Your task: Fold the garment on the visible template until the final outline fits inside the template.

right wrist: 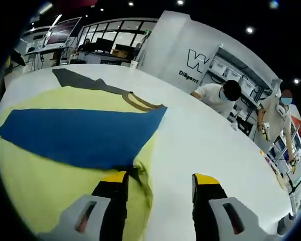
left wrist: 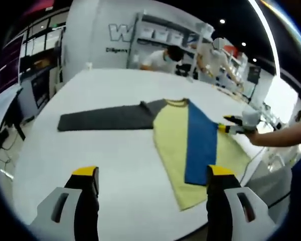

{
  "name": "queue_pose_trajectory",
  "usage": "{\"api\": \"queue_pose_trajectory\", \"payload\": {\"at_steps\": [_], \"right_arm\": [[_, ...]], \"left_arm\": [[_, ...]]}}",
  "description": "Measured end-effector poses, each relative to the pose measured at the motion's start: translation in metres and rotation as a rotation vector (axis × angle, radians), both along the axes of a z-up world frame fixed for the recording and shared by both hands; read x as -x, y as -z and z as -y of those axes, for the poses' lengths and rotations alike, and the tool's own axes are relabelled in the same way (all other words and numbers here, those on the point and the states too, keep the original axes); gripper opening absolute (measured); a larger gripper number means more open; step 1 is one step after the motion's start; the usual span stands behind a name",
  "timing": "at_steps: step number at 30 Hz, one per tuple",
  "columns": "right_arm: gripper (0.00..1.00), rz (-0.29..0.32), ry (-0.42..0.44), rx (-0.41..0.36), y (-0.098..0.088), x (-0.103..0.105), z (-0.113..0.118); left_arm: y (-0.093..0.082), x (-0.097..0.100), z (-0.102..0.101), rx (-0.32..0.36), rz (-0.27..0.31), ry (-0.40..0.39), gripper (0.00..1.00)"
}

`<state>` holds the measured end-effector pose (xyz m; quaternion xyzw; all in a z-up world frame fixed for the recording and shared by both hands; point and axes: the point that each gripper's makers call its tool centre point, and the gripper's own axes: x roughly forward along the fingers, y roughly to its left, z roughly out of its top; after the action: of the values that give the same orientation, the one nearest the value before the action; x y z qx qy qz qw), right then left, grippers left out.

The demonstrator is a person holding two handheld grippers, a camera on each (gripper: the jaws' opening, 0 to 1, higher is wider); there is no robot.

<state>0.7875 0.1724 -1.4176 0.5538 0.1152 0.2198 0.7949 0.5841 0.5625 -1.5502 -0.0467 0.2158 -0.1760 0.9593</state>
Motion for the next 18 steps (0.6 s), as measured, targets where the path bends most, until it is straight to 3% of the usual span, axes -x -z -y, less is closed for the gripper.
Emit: {"api": "queue_pose_trajectory", "payload": {"at_steps": [1,3,6,18], "right_arm": [[0.48,0.000,-0.070,0.042,-0.004,0.005,-0.023],[0.47,0.005,-0.096,0.052,-0.009,0.006,-0.036],[0.47,0.004,-0.133,0.019,-0.018,0.008,-0.054],[0.48,0.025,-0.231,0.025,-0.037,0.014,-0.098]], "left_arm": [[0.002,0.000,0.000,-0.011,-0.008,0.012,0.83],[0.012,0.001,-0.004,-0.053,-0.033,0.043,0.83],[0.016,0.001,-0.007,-0.059,-0.046,0.061,0.83],[0.016,0.001,-0.016,-0.101,-0.047,0.098,0.82]]}}
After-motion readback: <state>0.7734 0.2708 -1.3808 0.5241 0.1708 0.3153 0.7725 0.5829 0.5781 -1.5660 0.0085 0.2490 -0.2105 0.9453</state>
